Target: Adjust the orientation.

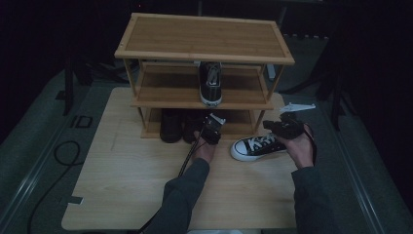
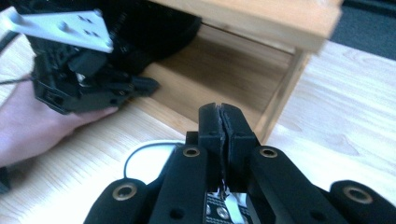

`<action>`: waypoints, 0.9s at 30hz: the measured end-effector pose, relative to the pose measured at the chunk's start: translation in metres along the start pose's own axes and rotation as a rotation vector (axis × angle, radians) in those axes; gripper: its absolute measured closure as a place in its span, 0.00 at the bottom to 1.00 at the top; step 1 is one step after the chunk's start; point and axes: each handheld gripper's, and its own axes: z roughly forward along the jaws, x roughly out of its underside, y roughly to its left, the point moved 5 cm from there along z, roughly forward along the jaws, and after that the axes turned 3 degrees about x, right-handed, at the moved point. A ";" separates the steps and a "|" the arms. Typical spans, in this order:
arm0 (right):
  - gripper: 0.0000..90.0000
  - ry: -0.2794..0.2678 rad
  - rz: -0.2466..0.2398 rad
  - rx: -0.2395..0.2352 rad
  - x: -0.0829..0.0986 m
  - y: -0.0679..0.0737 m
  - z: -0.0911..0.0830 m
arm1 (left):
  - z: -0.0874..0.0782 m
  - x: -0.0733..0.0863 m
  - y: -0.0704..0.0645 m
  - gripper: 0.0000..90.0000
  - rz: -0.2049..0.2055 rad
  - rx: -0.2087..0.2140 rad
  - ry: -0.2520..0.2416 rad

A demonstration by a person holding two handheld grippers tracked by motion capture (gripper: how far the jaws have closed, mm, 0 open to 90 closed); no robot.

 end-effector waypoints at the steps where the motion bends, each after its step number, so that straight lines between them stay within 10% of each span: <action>1: 0.98 0.003 0.001 0.005 0.002 -0.002 0.000 | 0.000 0.000 0.000 1.00 0.000 0.000 0.001; 27: 0.98 0.095 0.104 0.146 0.055 -0.047 0.009 | 0.000 0.000 0.000 1.00 0.000 0.000 -0.002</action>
